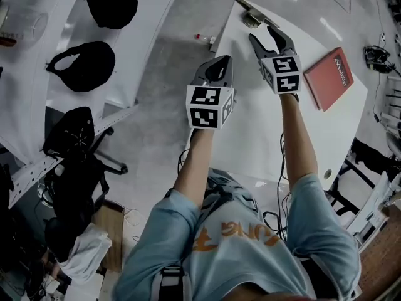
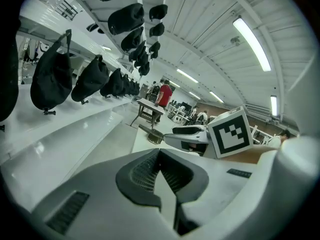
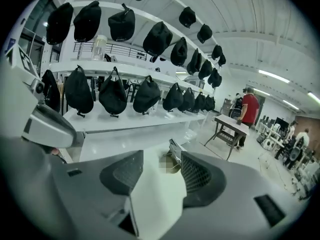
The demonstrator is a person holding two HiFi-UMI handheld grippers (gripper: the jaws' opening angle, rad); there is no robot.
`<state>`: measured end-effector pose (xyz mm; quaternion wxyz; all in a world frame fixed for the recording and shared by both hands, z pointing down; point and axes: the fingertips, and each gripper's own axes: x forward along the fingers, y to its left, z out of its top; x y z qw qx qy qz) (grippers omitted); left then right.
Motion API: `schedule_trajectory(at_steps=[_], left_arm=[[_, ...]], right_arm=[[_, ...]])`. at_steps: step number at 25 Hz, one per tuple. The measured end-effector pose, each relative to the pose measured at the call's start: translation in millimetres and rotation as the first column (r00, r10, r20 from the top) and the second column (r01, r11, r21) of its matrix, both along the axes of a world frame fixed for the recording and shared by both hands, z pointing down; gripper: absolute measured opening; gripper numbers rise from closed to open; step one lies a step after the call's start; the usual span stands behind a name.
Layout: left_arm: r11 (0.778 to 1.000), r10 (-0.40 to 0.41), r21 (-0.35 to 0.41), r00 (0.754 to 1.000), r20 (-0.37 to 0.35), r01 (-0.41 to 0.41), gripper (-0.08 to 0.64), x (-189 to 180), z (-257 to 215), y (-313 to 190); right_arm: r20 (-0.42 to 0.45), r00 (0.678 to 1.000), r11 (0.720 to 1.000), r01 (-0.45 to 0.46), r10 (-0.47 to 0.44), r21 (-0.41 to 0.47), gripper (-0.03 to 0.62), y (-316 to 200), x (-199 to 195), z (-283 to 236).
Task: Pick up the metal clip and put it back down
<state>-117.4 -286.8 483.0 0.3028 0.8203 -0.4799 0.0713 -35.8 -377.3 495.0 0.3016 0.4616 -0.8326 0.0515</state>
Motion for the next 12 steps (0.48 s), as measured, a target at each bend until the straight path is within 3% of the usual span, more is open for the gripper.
schedule_trajectory(at_steps=[12], left_arm=[[1.000,-0.023,-0.021,0.999,-0.040,0.022,0.021,-0.8,12.6,-34.1]], right_arm=[[-0.175,0.984,0.999,0.032,-0.030,0.004,0.234,-53.2,-3.5,27.9]])
